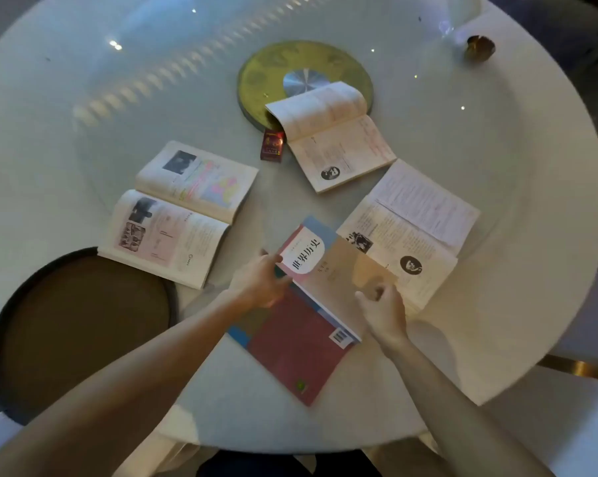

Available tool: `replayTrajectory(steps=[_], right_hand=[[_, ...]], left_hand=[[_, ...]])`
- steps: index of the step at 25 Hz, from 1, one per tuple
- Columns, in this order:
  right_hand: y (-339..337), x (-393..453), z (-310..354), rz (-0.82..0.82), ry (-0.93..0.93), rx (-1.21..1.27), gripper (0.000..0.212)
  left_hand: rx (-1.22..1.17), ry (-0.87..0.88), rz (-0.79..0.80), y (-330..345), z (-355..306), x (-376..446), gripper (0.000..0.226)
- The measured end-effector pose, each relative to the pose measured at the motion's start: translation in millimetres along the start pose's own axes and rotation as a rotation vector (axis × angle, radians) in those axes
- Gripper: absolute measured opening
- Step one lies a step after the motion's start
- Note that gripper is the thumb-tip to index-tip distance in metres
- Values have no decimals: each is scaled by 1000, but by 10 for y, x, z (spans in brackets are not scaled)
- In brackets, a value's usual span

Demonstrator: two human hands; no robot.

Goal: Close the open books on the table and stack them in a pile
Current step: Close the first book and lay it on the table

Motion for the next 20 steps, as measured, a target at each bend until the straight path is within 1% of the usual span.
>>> replayTrajectory(steps=[1,2,3,5,6,9,11,14,17,20], right_hand=[[-70,-31,-96,-78,68,77,28],[-100,-72,-216,-139,146,152,19],[-76,-89,-344,-154,196,215,18],[61,-115,-595,-138,303,357,14],[120,-133,-647,-120,343,411,16],[186,-131,-722,-115,398,522,4],[207,-127,-706,-88,418,577,6],[265,-140,-612,-17,419,709,8],[325,-176,-461,80,390,869,20],[343,-199,-213,190,314,980,34]], left_hand=[[-33,-8,-12,1,2,-12,58],[-62,-32,-8,15,10,-13,59],[-112,-34,-9,30,16,-38,59],[-176,-63,16,137,33,-35,59],[-207,-81,33,198,48,-23,61],[-287,-100,113,398,52,-4,63],[-302,-105,145,487,31,-6,65],[-295,-151,135,507,9,-34,72],[-348,-199,131,477,-15,-59,78],[-394,-239,68,319,-111,-173,84]])
Point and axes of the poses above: each hand's wrist, its own x-axis towards the middle knuckle, its own y-axis out of the palm, z = x × y, the point moved 10 cm from there along x, towards the middle knuckle, and after that the axes turned 15 degrees about -y, right-handed, at the moved point
